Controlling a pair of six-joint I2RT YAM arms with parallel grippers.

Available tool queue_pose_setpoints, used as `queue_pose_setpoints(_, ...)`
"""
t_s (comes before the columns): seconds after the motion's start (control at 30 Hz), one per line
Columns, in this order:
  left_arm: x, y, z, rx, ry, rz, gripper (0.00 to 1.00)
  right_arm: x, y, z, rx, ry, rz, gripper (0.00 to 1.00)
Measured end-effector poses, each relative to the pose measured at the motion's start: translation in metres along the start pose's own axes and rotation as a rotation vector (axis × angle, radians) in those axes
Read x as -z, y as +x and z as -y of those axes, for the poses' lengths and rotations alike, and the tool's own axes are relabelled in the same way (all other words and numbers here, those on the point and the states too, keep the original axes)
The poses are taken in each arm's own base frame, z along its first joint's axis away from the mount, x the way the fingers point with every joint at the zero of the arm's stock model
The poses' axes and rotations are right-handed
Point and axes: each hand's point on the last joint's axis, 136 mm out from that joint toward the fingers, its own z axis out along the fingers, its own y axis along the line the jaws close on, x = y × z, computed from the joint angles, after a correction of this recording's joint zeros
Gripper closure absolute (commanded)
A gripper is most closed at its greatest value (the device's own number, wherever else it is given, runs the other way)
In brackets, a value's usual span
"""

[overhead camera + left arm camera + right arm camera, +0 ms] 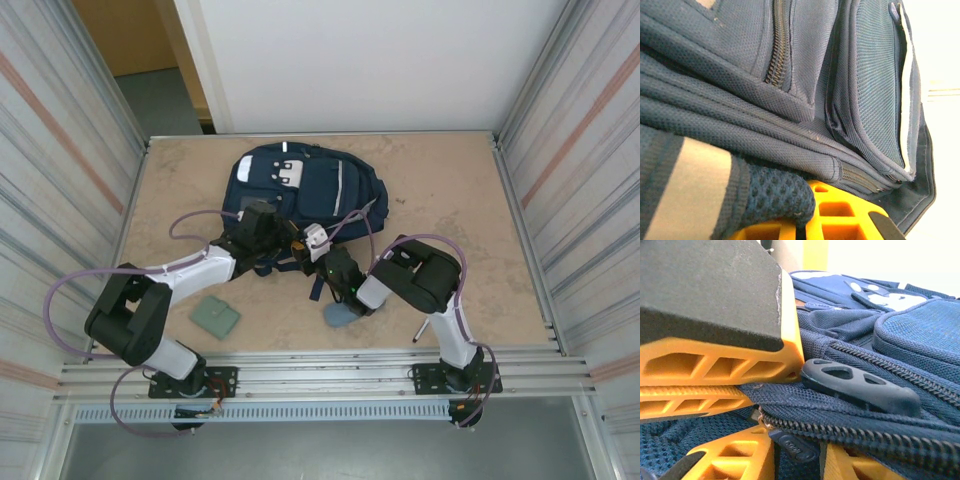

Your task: Pack books, pencil case, and school supplies into a backpack

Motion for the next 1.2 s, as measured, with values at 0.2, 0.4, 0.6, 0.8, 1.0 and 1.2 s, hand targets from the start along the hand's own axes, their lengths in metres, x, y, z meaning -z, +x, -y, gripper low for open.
queue_pose_setpoints(0.2, -0.004, 0.001, -0.003, 0.008, -0.006, -0.003, 1.00, 0.000, 0.007, -0.001, 0.011, -0.001, -0.027, 0.81)
queue_pose_setpoints(0.4, -0.007, 0.002, -0.006, 0.008, -0.016, -0.008, 1.00, 0.002, 0.011, -0.003, 0.007, -0.007, -0.044, 0.85)
queue_pose_setpoints(0.6, -0.012, 0.002, -0.015, 0.007, -0.041, -0.013, 1.00, 0.017, 0.017, -0.004, -0.053, -0.036, -0.093, 0.90)
queue_pose_setpoints(0.8, -0.018, -0.001, -0.026, 0.007, -0.069, -0.013, 1.00, 0.030, 0.013, -0.006, -0.080, -0.059, -0.118, 0.94)
queue_pose_setpoints(1.0, -0.022, 0.001, -0.033, 0.003, -0.089, -0.019, 1.00, 0.035, 0.007, -0.008, -0.101, -0.080, -0.109, 0.98)
queue_pose_setpoints(1.2, -0.023, 0.004, -0.033, 0.004, -0.087, -0.036, 1.00, 0.039, 0.009, -0.006, -0.123, -0.085, -0.118, 0.98)
